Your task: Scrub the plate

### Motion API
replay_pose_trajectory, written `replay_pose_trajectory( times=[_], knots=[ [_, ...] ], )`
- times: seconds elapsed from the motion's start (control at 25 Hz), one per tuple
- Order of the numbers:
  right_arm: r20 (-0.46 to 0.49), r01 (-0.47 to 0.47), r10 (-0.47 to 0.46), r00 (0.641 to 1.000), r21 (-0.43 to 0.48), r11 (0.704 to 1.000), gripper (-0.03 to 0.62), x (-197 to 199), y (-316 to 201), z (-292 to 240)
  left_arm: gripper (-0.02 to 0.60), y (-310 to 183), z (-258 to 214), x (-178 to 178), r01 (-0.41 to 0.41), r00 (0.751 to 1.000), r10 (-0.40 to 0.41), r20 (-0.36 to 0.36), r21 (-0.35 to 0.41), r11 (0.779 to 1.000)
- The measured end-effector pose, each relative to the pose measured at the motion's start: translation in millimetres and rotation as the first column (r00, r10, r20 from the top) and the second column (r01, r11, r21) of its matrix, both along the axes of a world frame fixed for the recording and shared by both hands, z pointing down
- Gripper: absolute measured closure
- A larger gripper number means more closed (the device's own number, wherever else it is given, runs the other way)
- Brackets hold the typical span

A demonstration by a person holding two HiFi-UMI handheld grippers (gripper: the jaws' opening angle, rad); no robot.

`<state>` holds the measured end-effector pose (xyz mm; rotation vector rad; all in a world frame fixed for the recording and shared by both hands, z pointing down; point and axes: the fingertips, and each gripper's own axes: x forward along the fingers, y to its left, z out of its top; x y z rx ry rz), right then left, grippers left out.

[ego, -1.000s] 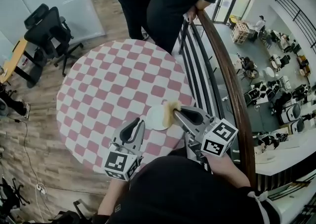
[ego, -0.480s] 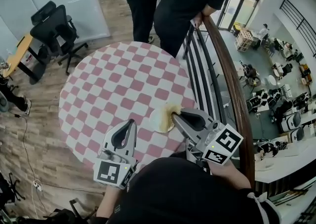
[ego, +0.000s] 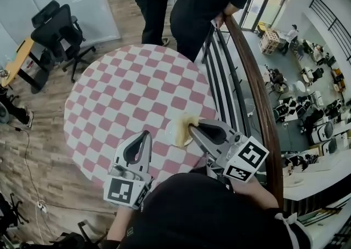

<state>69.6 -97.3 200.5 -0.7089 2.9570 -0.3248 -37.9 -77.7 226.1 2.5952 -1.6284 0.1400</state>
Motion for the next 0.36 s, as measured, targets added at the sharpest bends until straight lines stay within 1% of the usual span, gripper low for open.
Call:
replay_pose_trajectory(
  times=[0.24, 0.36],
  knots=[
    [-0.009, 0.004, -0.004, 1.0, 0.01, 1.0, 0.565, -3.0, 1.4, -1.0, 0.574, -0.5, -0.2, -2.4, 0.011, 1.0, -0.011, 0.002, -0.009, 1.0],
    [-0.014, 0.007, -0.007, 1.0, 0.014, 1.0, 0.565, -3.9, 3.8, -1.1, 0.574, 1.7, -0.7, -1.4, 0.002, 1.0, -0.002, -0.003, 0.005, 1.0]
  ],
)
